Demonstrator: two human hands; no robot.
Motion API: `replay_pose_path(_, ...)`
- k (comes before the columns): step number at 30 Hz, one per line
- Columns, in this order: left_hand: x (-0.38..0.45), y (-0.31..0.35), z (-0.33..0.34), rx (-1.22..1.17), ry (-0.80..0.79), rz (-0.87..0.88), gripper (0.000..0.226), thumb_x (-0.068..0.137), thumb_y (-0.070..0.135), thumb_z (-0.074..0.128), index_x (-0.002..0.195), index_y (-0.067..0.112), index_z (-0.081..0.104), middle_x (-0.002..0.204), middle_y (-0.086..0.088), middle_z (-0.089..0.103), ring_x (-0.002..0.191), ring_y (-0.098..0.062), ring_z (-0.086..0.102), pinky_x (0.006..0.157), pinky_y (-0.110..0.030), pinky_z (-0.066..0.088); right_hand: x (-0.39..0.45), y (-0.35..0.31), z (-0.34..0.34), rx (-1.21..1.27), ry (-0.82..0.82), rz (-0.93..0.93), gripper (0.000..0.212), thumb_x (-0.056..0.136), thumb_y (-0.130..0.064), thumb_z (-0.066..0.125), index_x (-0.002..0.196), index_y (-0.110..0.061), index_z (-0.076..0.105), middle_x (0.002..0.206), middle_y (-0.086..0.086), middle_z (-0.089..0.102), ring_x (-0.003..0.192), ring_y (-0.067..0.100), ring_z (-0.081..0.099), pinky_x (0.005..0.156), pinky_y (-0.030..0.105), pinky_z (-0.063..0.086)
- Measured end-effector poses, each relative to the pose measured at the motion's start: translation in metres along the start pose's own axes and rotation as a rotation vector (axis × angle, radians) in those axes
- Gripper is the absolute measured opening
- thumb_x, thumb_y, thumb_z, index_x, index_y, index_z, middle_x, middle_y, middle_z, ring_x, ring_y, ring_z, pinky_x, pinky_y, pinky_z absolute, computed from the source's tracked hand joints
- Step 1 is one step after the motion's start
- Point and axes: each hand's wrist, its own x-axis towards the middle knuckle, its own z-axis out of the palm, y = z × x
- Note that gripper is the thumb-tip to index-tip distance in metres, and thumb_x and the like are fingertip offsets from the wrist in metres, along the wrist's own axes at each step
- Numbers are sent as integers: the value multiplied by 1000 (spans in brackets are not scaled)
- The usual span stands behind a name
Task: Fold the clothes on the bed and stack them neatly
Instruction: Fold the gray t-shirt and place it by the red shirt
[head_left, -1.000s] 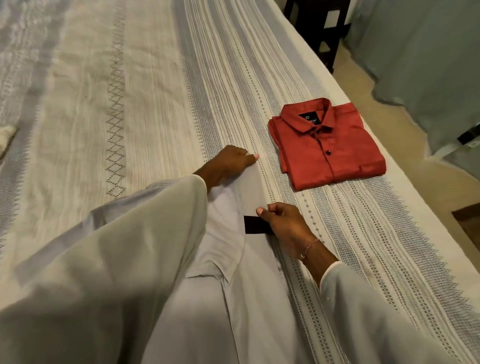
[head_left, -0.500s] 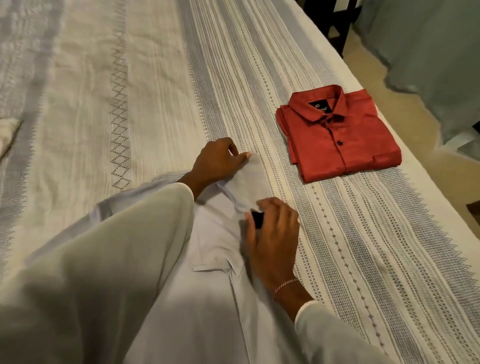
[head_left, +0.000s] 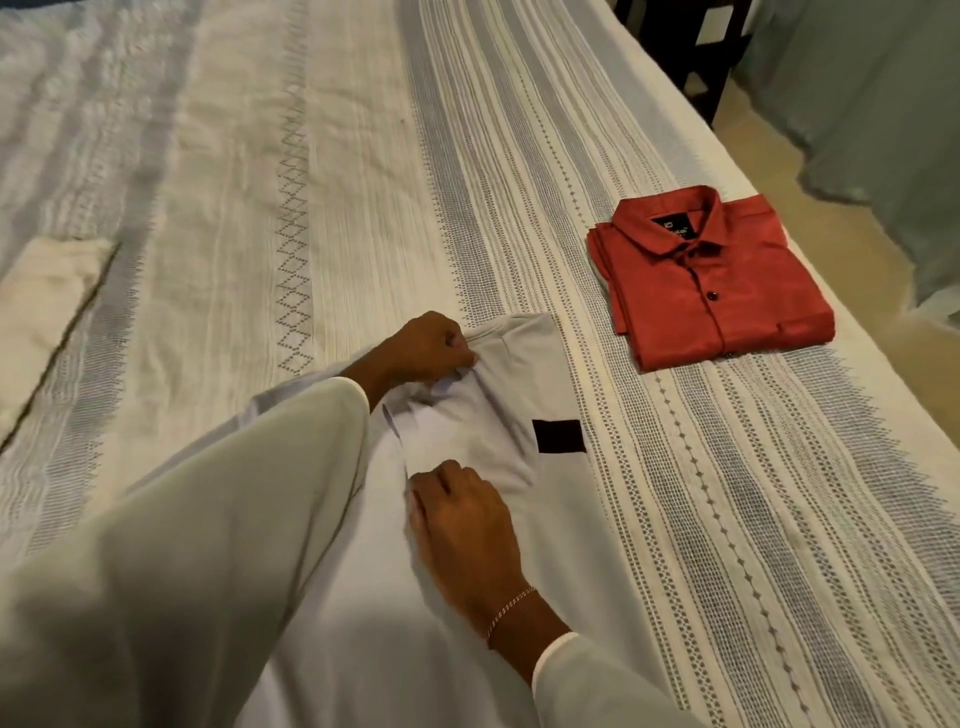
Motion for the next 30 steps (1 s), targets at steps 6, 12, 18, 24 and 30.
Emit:
replay_pose_path(6,-14,-21,0,234,150,-33,22,91,30,71,95,9,66,95,-6,67,92,-26,62,75,-32,45,-10,-8,-8,427,37,257,12,100,-23,58,106,-16,66,97,-1,65,84,15,62,74,33,57)
replay_pose_path(12,-36,-37,4,235,175,-157,71,82,74,60,80,4,70,77,-9,71,76,-24,67,69,-33,49,-20,-3,-6,35,-238,182,41,72,-40,84,100,-22,60,88,-2,63,76,18,57,71,32,52)
replay_pose_path(18,-55,-48,-13,371,-9,-201,50,67,52,88,95,18,66,98,4,62,92,-18,58,83,-36,51,-23,-1,-3,-51,-116,19,15,78,-19,81,89,-21,71,75,-3,65,69,20,61,70,35,51)
replay_pose_path(24,-74,-62,-25,-40,-8,-382,37,78,14,86,93,-15,70,85,-28,73,68,-29,68,79,-43,62,-34,-2,-13,94,-84,23,7,88,-21,68,91,-19,74,83,-2,70,77,22,62,66,38,55)
replay_pose_path(30,-92,-49,-39,-326,-11,-654,15,91,8,72,97,-4,66,62,-12,70,43,-14,63,44,-21,51,-29,-6,-25,386,-90,231,5,89,-21,66,89,-17,70,82,-4,67,73,13,61,63,34,55)
